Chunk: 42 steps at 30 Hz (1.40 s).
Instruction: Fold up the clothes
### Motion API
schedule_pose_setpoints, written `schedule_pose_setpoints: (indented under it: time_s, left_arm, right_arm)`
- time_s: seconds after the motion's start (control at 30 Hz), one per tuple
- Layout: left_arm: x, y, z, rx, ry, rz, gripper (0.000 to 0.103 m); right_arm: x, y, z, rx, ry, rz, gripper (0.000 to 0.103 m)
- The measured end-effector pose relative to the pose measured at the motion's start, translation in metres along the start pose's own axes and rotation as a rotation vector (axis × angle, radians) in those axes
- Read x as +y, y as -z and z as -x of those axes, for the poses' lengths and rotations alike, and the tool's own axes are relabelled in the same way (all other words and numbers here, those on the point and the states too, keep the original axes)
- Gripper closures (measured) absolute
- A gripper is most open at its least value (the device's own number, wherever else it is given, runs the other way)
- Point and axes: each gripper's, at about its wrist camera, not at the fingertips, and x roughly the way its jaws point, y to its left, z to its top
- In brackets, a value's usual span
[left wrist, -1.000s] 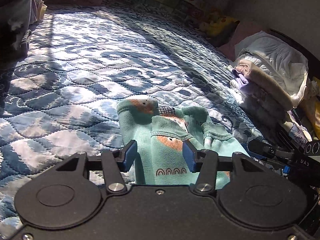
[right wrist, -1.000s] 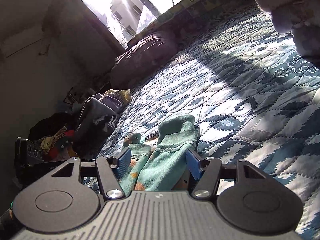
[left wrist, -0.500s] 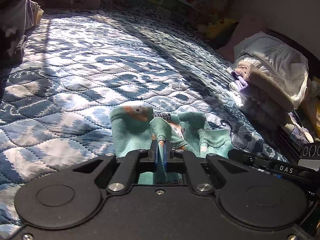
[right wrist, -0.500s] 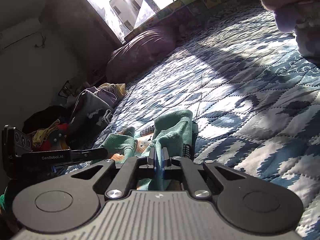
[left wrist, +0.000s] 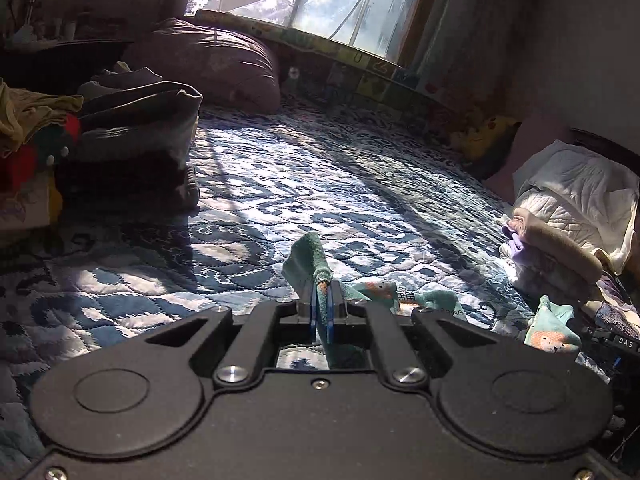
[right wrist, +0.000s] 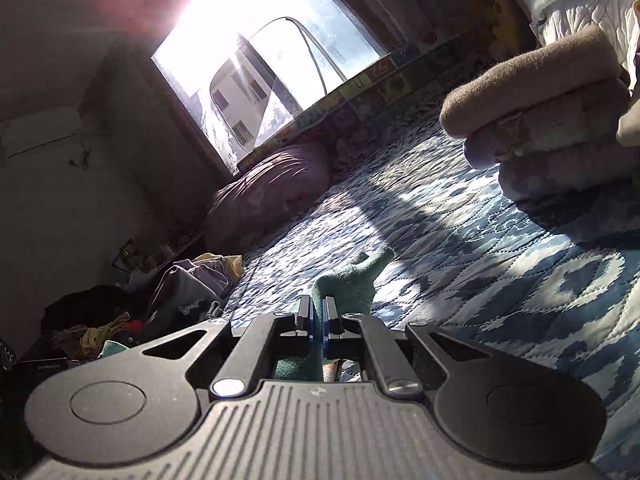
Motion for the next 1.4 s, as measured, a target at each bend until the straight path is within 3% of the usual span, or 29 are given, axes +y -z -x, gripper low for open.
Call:
schedule_pose_setpoints:
  time_s: [0.33,0.7,0.9,0.97,1.03,1.1,1.2,1.27,1.37,1.4]
  left_arm:
    - [0.063,0.015,0.058,-0.027,-0.126,0.057,0.101]
    - [0.105,0.046,0.092,-0.052,-0.193,0.131,0.101]
    - [0.12,0.066,0.103,-0.1,-0.186,0.149,0.101]
    - [0.128,0.076,0.095,-0.067,-0.226,0.156,0.101]
    - [0.141,0.089,0.079,0.008,-0.282,0.183,0.099]
    - [0.155,0.101,0.063,0.098,-0.287,0.227,0.094]
    - [0.172,0.108,0.068,0.068,-0.232,0.364,0.08]
    - [0.179,0.106,0.068,0.056,-0.237,0.416,0.079]
    - [0.176,0.097,0.061,0.074,-0.262,0.363,0.08]
    - [0.169,0.091,0.057,0.089,-0.279,0.293,0.091]
  right_arm:
    - [-0.036,-0.014,0.067,-0.122,0.103,-0.065,0.097]
    - [-0.051,-0.001,0.083,-0.068,0.207,-0.061,0.097]
    - [-0.049,0.007,0.077,-0.03,0.24,-0.04,0.097]
    - [-0.049,0.008,0.075,-0.026,0.242,-0.038,0.097]
    - [-0.05,0.008,0.073,-0.021,0.246,-0.038,0.097]
    - [-0.051,0.009,0.071,-0.014,0.253,-0.038,0.097]
    - [-0.052,0.009,0.068,-0.006,0.256,-0.035,0.097]
    - [-0.051,0.009,0.067,-0.004,0.254,-0.031,0.097]
    - [-0.051,0.009,0.064,-0.003,0.25,-0.028,0.097]
    - [-0.05,0.009,0.063,-0.002,0.249,-0.028,0.097]
